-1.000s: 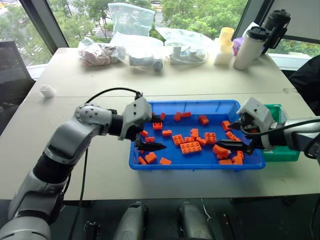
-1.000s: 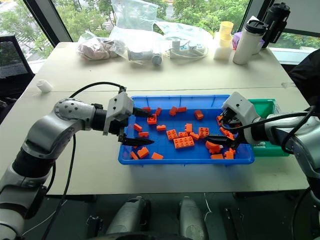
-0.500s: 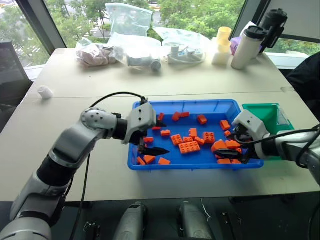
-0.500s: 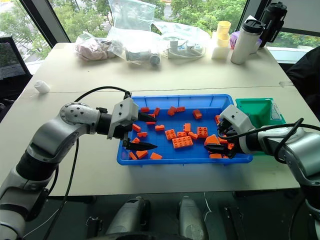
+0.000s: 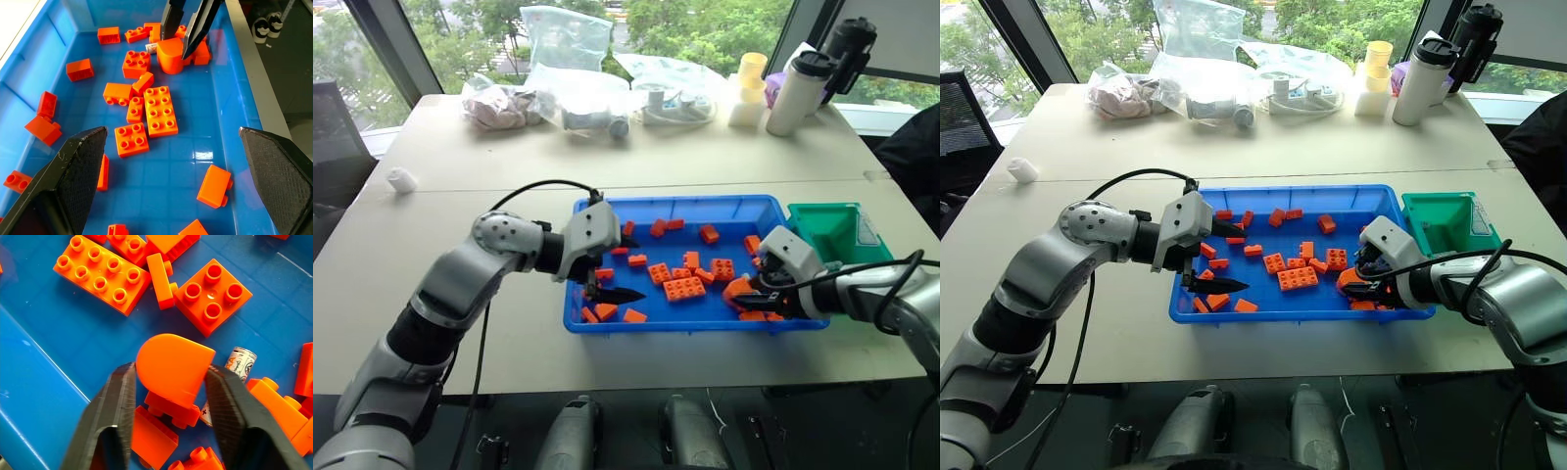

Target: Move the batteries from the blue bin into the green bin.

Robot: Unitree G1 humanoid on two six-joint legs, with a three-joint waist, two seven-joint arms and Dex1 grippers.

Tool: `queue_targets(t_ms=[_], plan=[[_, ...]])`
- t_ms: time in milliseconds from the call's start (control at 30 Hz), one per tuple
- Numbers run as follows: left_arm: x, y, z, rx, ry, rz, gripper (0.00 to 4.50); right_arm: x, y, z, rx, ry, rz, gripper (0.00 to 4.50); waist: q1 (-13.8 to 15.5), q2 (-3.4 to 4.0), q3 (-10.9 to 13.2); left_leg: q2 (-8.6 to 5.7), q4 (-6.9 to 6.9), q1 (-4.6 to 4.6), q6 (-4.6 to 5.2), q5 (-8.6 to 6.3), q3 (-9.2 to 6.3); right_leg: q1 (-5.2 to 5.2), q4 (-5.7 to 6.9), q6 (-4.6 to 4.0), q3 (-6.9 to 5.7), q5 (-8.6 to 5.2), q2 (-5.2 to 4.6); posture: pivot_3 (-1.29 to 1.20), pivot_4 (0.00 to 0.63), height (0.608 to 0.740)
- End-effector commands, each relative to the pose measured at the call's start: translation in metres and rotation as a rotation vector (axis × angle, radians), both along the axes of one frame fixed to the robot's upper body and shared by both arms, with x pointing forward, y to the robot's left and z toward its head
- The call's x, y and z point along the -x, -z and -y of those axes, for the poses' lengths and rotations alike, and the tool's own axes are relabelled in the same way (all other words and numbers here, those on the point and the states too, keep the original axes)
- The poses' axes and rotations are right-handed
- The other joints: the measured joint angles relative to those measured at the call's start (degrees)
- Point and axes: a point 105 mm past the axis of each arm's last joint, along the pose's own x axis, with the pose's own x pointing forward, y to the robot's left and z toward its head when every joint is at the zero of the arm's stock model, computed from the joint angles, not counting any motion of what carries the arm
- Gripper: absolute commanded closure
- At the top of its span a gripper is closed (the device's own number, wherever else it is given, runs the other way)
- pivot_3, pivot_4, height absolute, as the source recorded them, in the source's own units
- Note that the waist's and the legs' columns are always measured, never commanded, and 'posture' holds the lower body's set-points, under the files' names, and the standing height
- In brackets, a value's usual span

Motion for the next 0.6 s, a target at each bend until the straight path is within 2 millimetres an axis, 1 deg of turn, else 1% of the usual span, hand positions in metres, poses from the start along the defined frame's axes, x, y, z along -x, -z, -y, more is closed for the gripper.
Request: queue_targets(t_ms=[33,200,300,367,433,500,600], plan=[[-0.001,-0.010,0.000,0.003,0.001,0.053,0.00,-0.001,-0.011,-0.001,0.007,-0.013,0.052,3.24,0.0,0.00,0.0,0.00,0.00,0.00,0.00,0.00,0.00,0.00,0.00,0.00,0.00,0.00,0.00,0.00,0.150,0.740],[-0.001,-0.009,0.000,0.000,0.001,0.053,0.00,-0.003,-0.023,-0.005,-0.008,-0.039,0.093,3.24,0.0,0.00,0.0,0.00,0.00,0.00,0.00,0.00,0.00,0.00,0.00,0.00,0.00,0.00,0.00,0.00,0.150,0.740],[-0.003,-0.009,0.000,-0.001,0.001,0.056,0.00,-0.009,-0.046,-0.030,-0.129,-0.117,0.167,3.24,-0.3,0.00,0.0,0.00,0.00,0.01,0.00,0.00,0.01,-0.01,0.01,0.00,0.01,0.00,0.01,0.00,0.150,0.740],[-0.004,-0.009,0.000,-0.001,0.002,0.057,0.00,-0.013,-0.053,-0.039,-0.166,-0.139,0.199,3.24,-0.3,0.00,0.0,0.04,0.00,0.03,0.00,0.00,0.01,-0.01,0.04,0.00,0.01,0.00,0.07,0.00,0.150,0.740],[-0.004,-0.009,0.000,-0.001,0.004,0.057,0.00,-0.024,-0.063,-0.054,-0.232,-0.151,0.261,3.24,-0.1,-0.02,0.0,0.05,0.00,0.03,0.00,0.00,-0.03,-0.01,0.05,0.00,0.00,0.00,0.09,0.00,0.150,0.740],[-0.004,-0.009,0.001,-0.001,0.006,0.056,0.00,-0.038,-0.069,-0.068,-0.271,-0.145,0.315,3.24,-0.2,-0.02,0.0,0.04,0.01,0.02,-0.01,0.00,-0.02,0.00,0.04,0.00,0.02,0.00,0.09,0.00,0.150,0.740],[-0.003,-0.009,0.001,0.000,0.001,0.057,0.00,-0.055,-0.063,-0.079,-0.268,-0.118,0.330,3.24,-0.1,-0.02,0.0,0.02,0.01,0.02,-0.01,0.00,-0.02,-0.03,0.08,0.00,0.02,0.00,0.06,0.00,0.150,0.740]])
